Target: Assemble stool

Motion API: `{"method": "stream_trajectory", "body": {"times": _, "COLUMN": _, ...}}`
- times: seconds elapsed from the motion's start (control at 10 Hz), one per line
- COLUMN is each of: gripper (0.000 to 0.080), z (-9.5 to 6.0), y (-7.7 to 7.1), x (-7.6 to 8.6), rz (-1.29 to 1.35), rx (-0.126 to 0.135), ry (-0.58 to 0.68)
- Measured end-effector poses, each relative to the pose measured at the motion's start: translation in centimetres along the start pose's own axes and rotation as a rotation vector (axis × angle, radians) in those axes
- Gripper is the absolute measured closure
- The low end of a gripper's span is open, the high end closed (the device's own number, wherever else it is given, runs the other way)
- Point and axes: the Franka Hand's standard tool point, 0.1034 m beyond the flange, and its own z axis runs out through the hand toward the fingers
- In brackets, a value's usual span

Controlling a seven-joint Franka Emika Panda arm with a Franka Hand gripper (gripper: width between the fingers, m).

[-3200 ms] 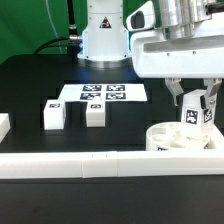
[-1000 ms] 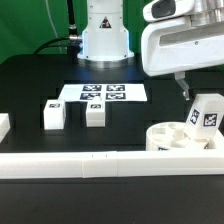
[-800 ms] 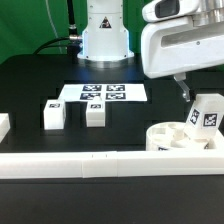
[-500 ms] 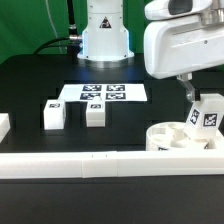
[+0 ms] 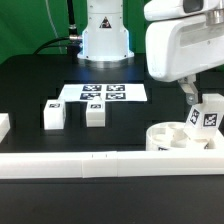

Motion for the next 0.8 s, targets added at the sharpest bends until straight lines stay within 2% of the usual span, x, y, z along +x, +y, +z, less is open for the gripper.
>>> {"method": "stream_trajectory", "body": {"times": 0.1, "gripper": 0.0150, "z": -0.02, "y": 0.14, "x": -0.01, "rz": -0.073, "rx": -0.006, "ry": 0.000}}
{"method": "stream_trajectory", "body": {"times": 0.4, "gripper": 0.0150, "z": -0.20, "y": 0.35, "x": 0.37, "rz": -0.344, "rx": -0.055, "ry": -0.013}}
{"method": "stream_trajectory", "body": {"times": 0.8, "gripper": 0.0150, "z": -0.24, "y": 0.91, "x": 0.07, "rz": -0.618, "rx": -0.072, "ry": -0.043}}
